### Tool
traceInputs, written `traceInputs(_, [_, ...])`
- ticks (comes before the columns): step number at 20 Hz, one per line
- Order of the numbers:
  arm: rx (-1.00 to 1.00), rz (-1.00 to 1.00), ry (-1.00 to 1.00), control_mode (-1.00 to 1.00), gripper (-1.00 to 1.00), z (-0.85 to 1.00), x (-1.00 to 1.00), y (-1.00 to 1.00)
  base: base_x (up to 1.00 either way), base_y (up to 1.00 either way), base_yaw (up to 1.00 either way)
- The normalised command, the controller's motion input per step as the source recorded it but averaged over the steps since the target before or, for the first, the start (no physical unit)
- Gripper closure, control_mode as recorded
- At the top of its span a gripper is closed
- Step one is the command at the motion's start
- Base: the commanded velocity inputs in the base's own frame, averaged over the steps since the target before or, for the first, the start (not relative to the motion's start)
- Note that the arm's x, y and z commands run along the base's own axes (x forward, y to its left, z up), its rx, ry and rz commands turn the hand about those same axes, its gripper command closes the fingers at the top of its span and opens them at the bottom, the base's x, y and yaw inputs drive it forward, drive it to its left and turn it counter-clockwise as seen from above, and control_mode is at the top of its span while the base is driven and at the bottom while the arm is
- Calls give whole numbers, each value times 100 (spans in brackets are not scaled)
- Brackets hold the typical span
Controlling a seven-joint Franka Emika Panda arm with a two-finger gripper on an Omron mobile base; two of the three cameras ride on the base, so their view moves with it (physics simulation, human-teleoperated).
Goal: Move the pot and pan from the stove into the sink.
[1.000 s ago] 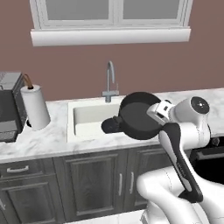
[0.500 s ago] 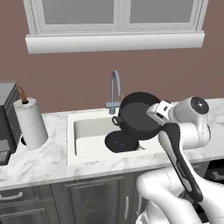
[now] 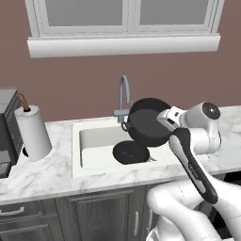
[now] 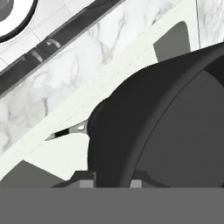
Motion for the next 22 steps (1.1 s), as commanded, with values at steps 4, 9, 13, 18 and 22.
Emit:
traceInputs(4, [7, 6, 15, -100, 100, 0, 63, -30, 0, 0, 0])
traceInputs(9, [6, 9, 17, -100, 100, 0, 35, -30, 0, 0, 0])
traceInputs(13, [0, 9, 17, -100, 100, -3, 27, -20, 0, 0, 0])
traceInputs(18, [0, 8, 20, -100, 100, -13, 30, -23, 0, 0, 0])
traceInputs(22, [0, 10, 18, -100, 100, -23, 19, -25, 0, 0, 0])
